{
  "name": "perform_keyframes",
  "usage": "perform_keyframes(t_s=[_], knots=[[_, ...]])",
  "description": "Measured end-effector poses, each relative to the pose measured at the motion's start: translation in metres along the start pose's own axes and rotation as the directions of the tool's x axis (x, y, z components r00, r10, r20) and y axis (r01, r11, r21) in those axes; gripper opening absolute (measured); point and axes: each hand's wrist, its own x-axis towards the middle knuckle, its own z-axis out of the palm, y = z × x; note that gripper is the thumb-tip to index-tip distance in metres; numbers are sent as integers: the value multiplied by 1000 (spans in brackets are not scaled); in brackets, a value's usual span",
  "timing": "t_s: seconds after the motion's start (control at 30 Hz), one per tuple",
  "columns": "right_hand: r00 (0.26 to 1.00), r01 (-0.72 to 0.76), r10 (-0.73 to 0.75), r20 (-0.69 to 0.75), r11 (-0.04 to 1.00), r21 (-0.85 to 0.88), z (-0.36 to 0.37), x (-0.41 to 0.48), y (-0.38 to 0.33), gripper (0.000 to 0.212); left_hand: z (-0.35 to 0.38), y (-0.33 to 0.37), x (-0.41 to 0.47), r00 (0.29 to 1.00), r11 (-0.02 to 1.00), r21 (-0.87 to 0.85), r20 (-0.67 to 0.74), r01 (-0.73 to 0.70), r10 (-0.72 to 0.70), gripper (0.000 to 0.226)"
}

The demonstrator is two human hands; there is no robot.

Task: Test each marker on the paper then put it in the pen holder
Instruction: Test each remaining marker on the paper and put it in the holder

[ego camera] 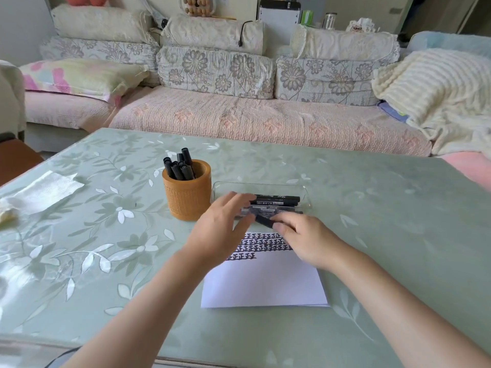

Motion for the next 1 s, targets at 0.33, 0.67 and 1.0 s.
perform_keyframes(t_s=[0.33, 0.67, 1.0], knots=[[986, 101, -84, 142, 988, -117, -3, -4, -2, 32, 15, -5, -5, 969, 963, 141, 132, -228, 210, 21], [959, 279, -281, 25, 931, -235, 1, -3, 11, 15, 15, -5, -9, 961, 984, 117, 258, -134, 100, 44], [978, 196, -183, 98, 967, -160, 5, -1, 5, 23, 4, -13, -6, 950, 963, 96, 215, -250, 225, 34]])
